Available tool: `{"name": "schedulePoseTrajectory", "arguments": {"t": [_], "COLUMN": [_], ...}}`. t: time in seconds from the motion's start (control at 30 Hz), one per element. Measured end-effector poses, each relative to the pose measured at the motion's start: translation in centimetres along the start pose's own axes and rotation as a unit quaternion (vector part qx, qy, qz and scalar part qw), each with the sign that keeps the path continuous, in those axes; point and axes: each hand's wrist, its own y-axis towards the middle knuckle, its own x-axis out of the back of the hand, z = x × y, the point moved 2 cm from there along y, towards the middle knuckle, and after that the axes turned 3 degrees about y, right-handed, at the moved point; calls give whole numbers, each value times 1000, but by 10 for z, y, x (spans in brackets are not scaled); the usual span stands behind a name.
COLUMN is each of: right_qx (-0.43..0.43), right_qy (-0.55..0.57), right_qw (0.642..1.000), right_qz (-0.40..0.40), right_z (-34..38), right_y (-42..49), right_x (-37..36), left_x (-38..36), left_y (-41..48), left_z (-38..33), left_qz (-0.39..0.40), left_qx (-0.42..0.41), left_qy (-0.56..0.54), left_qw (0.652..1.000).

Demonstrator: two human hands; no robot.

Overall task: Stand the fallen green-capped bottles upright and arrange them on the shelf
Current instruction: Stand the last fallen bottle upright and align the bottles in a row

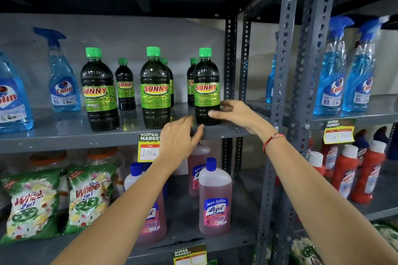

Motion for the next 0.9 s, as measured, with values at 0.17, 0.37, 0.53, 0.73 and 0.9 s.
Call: {"name": "schedulePoseTrajectory", "arguments": {"t": [0.17,0.37,0.53,0.73,0.9], "right_qx": [1,23,33,39,42], "right_qy": [6,15,26,29,25], "right_qw": [999,998,997,996,996], "right_qz": [38,49,60,71,76], "right_z": [-7,-4,-5,-8,-7], "right_y": [-2,-1,-3,-1,-1], "right_x": [11,7,7,9,9], "left_x": [-8,-10,-9,-13,-14], "left_y": [29,37,41,42,43], "left_z": [7,14,10,10,12], "left_qz": [148,198,195,172,170], "left_qx": [123,138,145,157,157], "left_qy": [-118,-299,-332,-345,-346], "left_qw": [974,923,911,909,909]}}
